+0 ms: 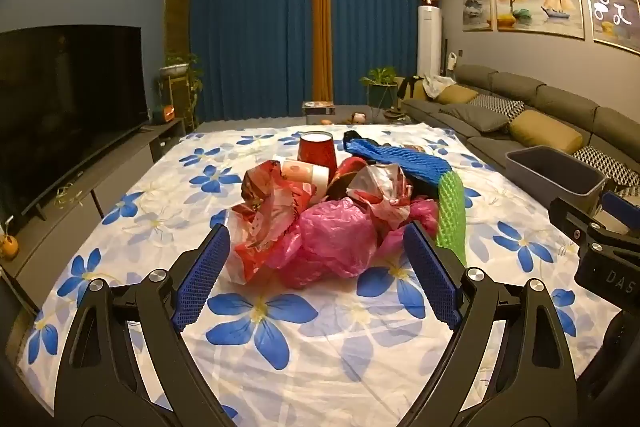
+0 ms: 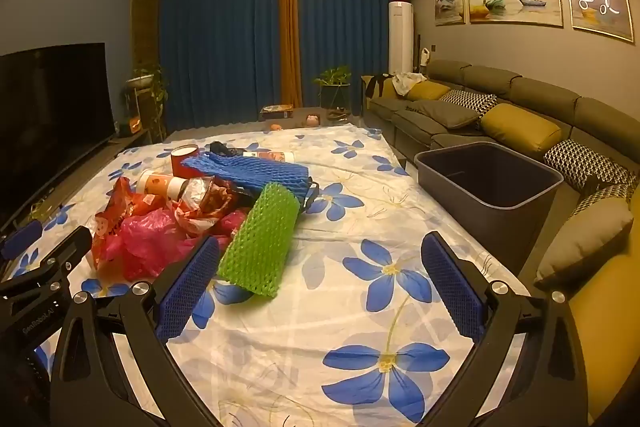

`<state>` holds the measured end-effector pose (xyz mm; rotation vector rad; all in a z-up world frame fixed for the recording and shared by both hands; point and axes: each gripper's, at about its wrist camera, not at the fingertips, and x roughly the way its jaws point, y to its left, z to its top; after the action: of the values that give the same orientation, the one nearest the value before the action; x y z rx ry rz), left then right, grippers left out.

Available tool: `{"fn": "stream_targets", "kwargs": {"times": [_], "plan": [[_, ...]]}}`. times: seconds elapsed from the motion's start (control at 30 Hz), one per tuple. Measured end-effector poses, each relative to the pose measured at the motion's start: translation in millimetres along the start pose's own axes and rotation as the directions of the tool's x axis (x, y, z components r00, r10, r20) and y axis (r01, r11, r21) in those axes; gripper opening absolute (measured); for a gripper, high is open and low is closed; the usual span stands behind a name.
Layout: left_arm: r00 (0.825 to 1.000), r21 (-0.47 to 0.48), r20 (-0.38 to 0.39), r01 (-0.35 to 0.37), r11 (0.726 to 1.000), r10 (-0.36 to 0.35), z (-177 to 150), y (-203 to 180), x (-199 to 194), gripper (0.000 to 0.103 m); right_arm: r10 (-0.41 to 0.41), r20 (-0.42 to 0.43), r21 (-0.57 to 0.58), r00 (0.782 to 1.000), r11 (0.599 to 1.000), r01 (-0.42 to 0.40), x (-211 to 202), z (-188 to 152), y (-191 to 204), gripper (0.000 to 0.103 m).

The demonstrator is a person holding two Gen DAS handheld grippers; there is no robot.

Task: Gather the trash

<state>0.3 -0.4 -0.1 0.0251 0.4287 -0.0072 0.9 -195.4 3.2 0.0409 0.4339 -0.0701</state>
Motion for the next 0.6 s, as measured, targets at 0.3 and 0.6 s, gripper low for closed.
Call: {"fn": "stream_targets", "kwargs": {"times": [0.3,0.6], "plan": [[1.000,-0.023,0.016,0.004,1.000,-0.003,0.4,2.8,-6.4,0.087,-0.004,0.004,0.003,1.000,1.000,0.004,-0.8,1.9,-2.6,0.098],[1.000,-0.024,0.011,0.009,1.000,-0.009,3.3,0.1,-1.3,0.087,-0.012,0.005,0.010,1.000,1.000,0.012,-1.5,4.2,-3.0,0.098]]}}
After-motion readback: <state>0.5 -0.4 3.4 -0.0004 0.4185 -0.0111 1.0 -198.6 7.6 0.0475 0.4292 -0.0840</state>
